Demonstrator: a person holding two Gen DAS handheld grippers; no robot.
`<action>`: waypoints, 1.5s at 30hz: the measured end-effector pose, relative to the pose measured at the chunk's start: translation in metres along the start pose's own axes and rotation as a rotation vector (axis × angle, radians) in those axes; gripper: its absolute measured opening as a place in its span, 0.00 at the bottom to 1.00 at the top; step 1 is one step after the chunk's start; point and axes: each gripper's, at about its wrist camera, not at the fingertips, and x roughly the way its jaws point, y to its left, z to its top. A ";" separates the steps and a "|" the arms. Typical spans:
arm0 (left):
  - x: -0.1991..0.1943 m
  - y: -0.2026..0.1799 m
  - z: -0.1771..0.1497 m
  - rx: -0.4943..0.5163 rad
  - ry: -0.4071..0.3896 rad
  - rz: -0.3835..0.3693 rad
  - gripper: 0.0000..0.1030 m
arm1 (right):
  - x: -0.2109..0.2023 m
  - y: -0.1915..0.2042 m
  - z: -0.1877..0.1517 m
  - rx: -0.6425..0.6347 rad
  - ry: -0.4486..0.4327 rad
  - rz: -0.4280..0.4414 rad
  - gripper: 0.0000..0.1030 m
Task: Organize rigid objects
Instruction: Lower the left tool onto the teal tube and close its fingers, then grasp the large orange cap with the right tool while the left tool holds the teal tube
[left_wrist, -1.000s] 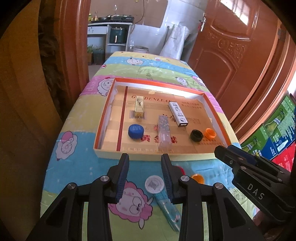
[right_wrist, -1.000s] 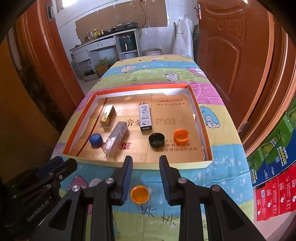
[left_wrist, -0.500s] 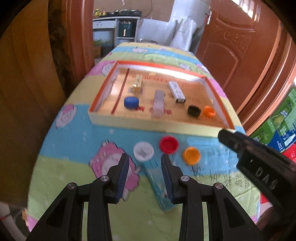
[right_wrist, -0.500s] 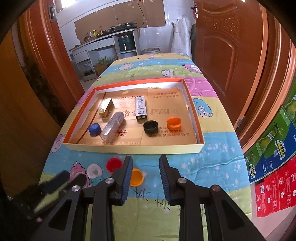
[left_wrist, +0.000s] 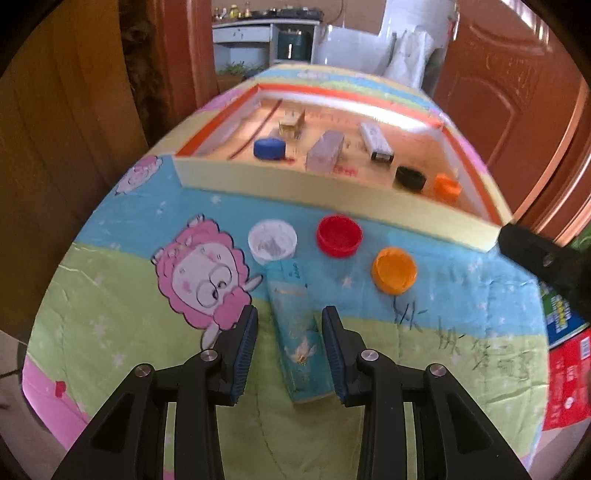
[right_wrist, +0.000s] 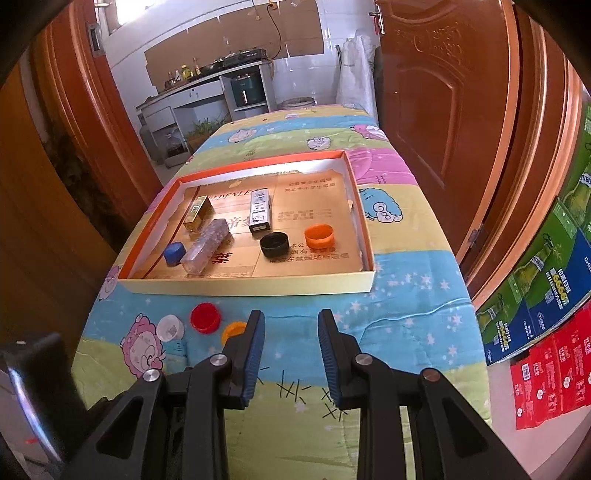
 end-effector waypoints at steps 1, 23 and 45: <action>0.000 -0.003 -0.001 0.012 -0.012 0.008 0.36 | 0.001 -0.001 0.000 0.000 0.000 0.002 0.29; -0.006 0.042 0.003 0.100 -0.048 -0.215 0.22 | 0.037 0.022 -0.034 -0.123 0.045 0.162 0.30; -0.015 0.075 0.018 0.094 -0.074 -0.187 0.22 | 0.071 0.049 -0.027 -0.200 0.065 0.003 0.29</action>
